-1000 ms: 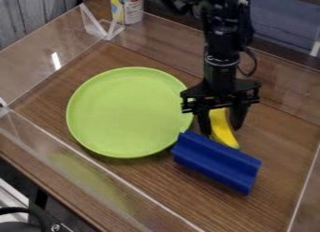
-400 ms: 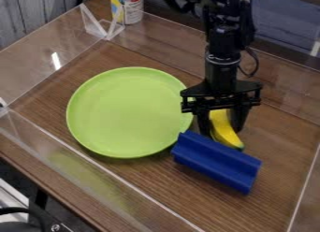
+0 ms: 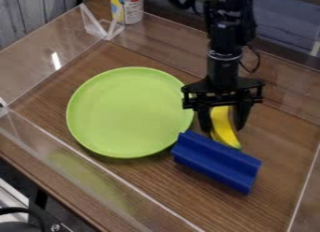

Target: Put the banana in the green plate

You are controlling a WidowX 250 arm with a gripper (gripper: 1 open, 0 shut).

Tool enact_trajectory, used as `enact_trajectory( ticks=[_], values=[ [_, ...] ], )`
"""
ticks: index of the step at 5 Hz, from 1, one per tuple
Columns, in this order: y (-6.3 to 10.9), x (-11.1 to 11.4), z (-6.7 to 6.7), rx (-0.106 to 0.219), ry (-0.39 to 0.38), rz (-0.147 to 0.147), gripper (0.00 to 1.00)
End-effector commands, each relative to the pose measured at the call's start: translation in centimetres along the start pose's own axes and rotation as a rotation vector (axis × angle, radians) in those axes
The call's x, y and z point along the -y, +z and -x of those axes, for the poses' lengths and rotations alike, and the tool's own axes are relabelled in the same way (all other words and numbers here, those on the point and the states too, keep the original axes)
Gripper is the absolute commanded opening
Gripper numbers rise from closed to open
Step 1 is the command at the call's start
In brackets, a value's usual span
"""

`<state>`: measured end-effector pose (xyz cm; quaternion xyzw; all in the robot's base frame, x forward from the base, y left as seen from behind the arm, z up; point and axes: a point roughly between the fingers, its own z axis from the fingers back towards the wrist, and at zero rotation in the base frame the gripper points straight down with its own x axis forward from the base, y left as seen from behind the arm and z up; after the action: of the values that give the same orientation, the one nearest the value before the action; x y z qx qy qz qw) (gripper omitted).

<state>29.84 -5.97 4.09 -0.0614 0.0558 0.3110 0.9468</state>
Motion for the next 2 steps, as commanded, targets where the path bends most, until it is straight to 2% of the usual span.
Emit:
enact_trajectory(
  ticks=[1,2],
  values=[
    [2.33,0.71,-0.54,0.051,-0.017,0.058,0.0],
    [2.14,0.69,-0.57,0.05,-0.029,0.054,0.0]
  ],
)
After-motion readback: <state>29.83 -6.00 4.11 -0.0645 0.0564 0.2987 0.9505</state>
